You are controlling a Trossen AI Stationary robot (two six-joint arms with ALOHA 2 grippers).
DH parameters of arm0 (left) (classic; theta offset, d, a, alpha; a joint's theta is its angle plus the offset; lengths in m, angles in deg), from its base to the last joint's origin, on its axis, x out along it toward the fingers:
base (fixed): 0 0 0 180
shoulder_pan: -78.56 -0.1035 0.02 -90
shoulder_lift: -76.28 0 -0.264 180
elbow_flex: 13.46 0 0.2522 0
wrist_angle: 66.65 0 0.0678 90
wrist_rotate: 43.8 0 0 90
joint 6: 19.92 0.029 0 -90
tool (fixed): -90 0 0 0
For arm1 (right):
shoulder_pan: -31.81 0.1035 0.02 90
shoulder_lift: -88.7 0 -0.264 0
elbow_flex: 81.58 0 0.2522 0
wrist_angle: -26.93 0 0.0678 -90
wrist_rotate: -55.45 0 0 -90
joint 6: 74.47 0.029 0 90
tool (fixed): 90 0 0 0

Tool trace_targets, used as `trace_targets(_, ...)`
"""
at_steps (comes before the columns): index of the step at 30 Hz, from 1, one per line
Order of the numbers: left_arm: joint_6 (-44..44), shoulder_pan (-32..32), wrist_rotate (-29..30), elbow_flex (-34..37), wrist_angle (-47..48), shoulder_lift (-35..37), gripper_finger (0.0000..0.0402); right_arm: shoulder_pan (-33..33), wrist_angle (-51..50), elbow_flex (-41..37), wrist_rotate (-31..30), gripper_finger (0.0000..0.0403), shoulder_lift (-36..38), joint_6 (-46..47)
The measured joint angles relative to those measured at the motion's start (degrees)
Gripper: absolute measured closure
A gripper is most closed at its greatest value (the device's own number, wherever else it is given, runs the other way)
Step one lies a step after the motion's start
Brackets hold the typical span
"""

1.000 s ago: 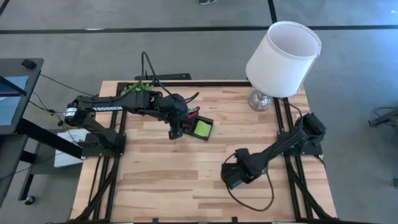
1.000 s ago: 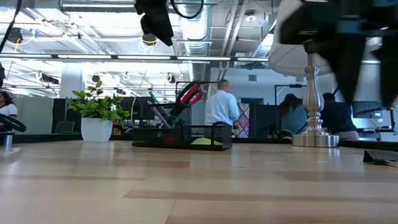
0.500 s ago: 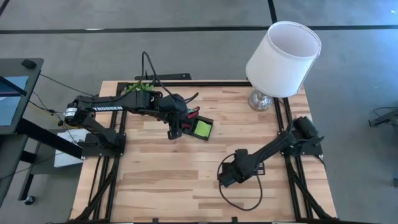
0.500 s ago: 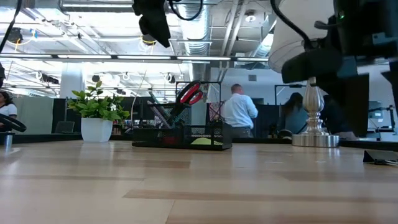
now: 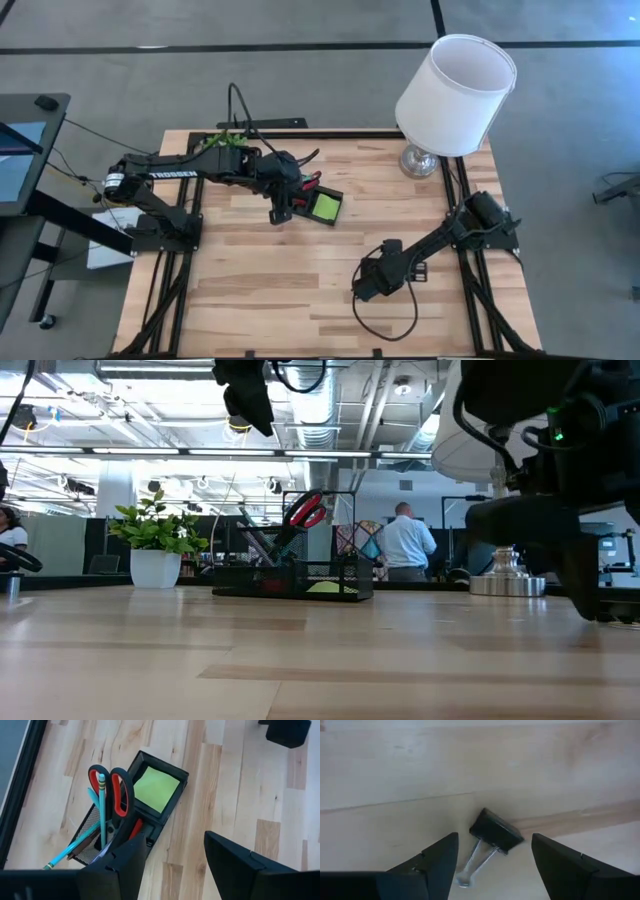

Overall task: Pick and place office supplies into organizer
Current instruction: Put the black binder clip into the black desk organizer

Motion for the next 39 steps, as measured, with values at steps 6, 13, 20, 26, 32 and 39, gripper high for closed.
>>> trace_targets(6,0.0,0.0,-0.5,0.0,0.2,0.0,0.0205,-0.1,4.9,-2.9,-0.3,0.0154,0.5,0.7)
trace_targets(13,0.0,0.0,-0.5,0.0,0.3,0.0,0.0205,0.0,5.2,-3.1,-1.0,0.0154,0.7,3.8)
trace_targets(20,0.0,0.0,-0.5,0.0,0.3,0.0,0.0205,-0.9,6.7,-3.2,-1.4,0.0157,0.7,3.7)
trace_targets(26,0.0,0.0,-0.5,0.0,0.2,0.0,0.0205,-1.8,7.7,-3.2,-2.5,0.0211,0.6,1.8)
trace_targets(32,0.0,0.0,-0.5,0.0,0.2,0.0,0.0205,-2.4,8.1,-3.1,-4.5,0.0283,0.6,0.6)
trace_targets(39,0.0,0.0,-0.5,0.0,0.2,0.0,0.0205,-3.5,10.2,-3.1,-11.4,0.0293,0.5,0.5)
